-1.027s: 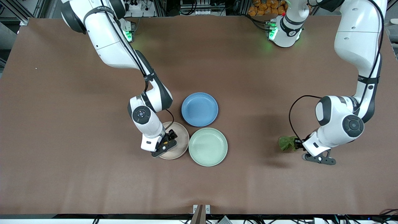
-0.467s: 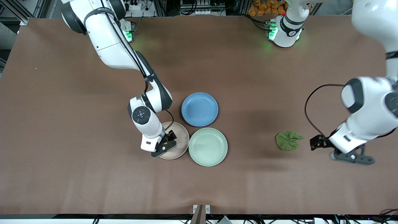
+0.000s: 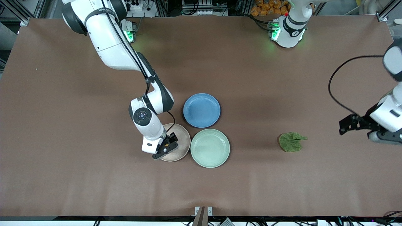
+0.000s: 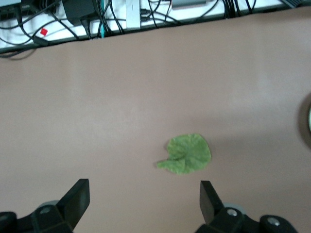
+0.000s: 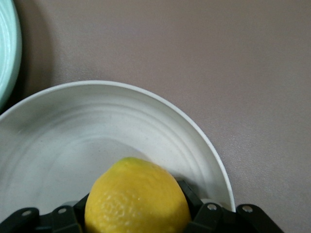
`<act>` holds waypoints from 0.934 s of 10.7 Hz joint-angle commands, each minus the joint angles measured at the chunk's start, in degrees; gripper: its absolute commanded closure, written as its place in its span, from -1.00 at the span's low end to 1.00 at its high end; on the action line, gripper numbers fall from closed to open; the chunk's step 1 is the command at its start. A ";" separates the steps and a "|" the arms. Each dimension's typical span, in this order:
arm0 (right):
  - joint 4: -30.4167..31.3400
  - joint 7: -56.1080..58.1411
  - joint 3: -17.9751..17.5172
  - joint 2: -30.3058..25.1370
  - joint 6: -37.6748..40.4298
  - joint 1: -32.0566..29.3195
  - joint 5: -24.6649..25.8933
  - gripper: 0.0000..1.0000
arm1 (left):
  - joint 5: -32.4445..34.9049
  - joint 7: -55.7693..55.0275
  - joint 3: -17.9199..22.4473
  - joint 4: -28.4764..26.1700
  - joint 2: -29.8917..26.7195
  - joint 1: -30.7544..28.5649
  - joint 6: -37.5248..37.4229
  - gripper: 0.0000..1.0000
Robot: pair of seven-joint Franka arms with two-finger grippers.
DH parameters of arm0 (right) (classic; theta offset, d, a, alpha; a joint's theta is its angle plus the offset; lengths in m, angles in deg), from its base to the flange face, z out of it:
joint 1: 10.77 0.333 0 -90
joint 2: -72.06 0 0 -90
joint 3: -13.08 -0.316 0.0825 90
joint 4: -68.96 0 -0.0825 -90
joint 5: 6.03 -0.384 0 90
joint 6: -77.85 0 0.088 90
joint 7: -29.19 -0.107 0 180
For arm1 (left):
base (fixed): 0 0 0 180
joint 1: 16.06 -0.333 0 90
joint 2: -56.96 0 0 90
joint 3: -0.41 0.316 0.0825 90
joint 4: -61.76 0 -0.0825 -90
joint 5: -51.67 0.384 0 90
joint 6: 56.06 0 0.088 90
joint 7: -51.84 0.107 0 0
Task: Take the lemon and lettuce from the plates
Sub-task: 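Grasp the yellow lemon with the right gripper while the left gripper withdraws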
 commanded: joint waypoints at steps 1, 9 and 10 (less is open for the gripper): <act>-1.83 0.59 -0.20 0.50 1.54 -0.72 -0.43 0.61 | 1.36 -0.78 -0.29 0.26 -5.41 -0.28 -8.09 -1.00; -13.25 0.77 -1.69 -1.08 24.98 -6.94 -0.61 0.61 | 0.39 -5.44 -2.13 -6.59 -15.97 -0.46 -15.68 -1.00; -14.74 0.77 -2.83 -1.08 28.32 -8.70 -0.61 0.61 | 0.39 -5.44 -2.13 -6.33 -15.71 -0.37 -15.59 -1.00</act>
